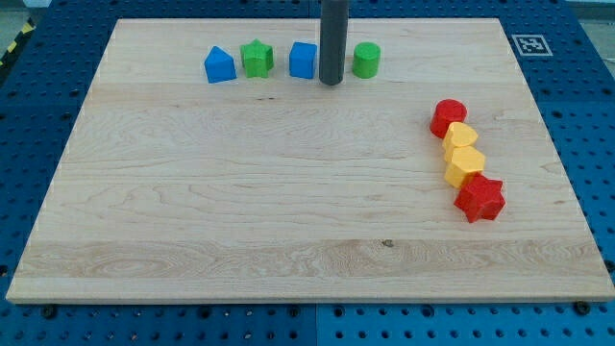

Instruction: Place the green circle above the red circle

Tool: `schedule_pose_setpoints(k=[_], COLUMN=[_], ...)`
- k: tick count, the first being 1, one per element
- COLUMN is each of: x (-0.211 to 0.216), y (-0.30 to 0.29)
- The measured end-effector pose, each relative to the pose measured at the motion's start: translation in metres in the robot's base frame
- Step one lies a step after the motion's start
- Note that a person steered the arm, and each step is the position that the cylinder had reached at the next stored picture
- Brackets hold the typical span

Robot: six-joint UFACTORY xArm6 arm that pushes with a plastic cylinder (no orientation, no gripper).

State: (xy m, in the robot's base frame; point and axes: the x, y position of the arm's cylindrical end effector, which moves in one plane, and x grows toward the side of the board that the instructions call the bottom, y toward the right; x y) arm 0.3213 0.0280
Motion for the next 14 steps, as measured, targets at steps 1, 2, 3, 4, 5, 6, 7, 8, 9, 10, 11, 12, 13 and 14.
schedule_pose_setpoints(k=[1, 2, 3, 4, 5, 6, 7, 8, 9, 10, 11, 12, 13, 14], x=[-0.022, -0.031, -0.037, -0.043, -0.043, -0.043, -0.043, -0.043, -0.043, -0.037, -0.023, -0.007, 0.008, 0.016], y=[0.0, 0.0, 0.002, 0.009, 0.017, 0.034, 0.048, 0.063, 0.079, 0.085, 0.085, 0.084, 0.084, 0.087])
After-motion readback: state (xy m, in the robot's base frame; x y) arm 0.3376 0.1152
